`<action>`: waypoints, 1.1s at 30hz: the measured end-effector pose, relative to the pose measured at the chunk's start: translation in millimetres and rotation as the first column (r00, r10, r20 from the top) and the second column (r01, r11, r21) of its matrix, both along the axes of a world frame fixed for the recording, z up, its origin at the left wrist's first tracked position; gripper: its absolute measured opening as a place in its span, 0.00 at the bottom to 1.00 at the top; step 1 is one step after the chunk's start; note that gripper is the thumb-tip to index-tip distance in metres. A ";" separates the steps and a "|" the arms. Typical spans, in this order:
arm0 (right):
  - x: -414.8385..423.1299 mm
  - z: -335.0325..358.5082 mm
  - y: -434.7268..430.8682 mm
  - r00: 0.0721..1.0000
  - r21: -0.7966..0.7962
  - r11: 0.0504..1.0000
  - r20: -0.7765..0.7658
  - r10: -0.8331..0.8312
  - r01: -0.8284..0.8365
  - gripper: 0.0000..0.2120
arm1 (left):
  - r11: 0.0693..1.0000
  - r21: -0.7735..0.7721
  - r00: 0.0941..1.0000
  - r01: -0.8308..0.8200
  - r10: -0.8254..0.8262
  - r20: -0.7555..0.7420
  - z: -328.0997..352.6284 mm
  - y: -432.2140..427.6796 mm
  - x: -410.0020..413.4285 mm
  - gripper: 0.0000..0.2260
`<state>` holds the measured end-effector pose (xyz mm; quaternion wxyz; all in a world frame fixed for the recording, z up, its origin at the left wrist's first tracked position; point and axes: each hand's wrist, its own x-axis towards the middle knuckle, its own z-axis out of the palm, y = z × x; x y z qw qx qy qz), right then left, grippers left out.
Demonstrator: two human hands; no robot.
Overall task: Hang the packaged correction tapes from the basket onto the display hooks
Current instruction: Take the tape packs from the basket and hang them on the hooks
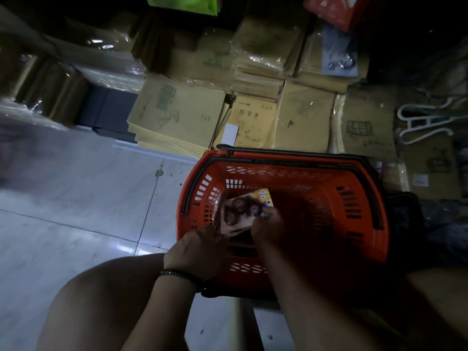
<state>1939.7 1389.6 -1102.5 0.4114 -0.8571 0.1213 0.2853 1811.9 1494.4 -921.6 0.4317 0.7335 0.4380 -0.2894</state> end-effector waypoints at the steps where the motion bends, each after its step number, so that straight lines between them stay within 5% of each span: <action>1: 0.1 14.4 -4.3 0.999 0.011 1.000 0.046 0.019 -0.019 0.13 | 1.000 0.024 1.000 0.007 -0.007 0.003 0.3 0.5 1.3 0.18; 6: 6.3 68.6 -41.7 0.983 0.134 0.986 0.168 0.074 -0.098 0.10 | 0.980 0.121 0.982 -0.161 0.147 0.117 -0.9 -5.1 2.2 0.18; 11: 15.4 154.6 -78.0 0.930 0.283 0.919 0.320 0.179 -0.274 0.14 | 0.912 0.071 0.854 -0.404 0.348 0.386 24.1 -16.8 7.2 0.23; 14: 16.9 209.8 -94.3 0.900 0.362 0.854 0.363 0.240 -0.374 0.18 | 0.897 -0.140 0.798 -0.419 0.438 0.413 55.4 -31.3 6.1 0.20; 18: 14.3 274.8 -115.9 0.844 0.393 0.794 0.470 0.261 -0.464 0.16 | 0.662 -0.635 0.631 -0.399 0.701 0.334 97.1 -54.8 1.1 0.14; 23: 9.4 343.9 -128.6 0.783 0.375 0.772 0.573 0.242 -0.514 0.16 | 0.605 -0.753 0.529 -0.257 0.741 0.415 150.2 -72.7 -10.7 0.15; 28: 15.1 417.9 -124.7 0.572 0.174 0.700 0.723 0.386 -0.693 0.13 | 0.649 -0.732 0.409 -0.206 0.737 0.538 208.7 -80.3 -7.6 0.19; 33: 23.8 483.1 -130.7 0.201 -0.262 0.579 0.763 0.614 -0.772 0.46 | 0.683 -0.699 0.277 -0.211 0.728 0.627 273.1 -79.6 -6.3 0.17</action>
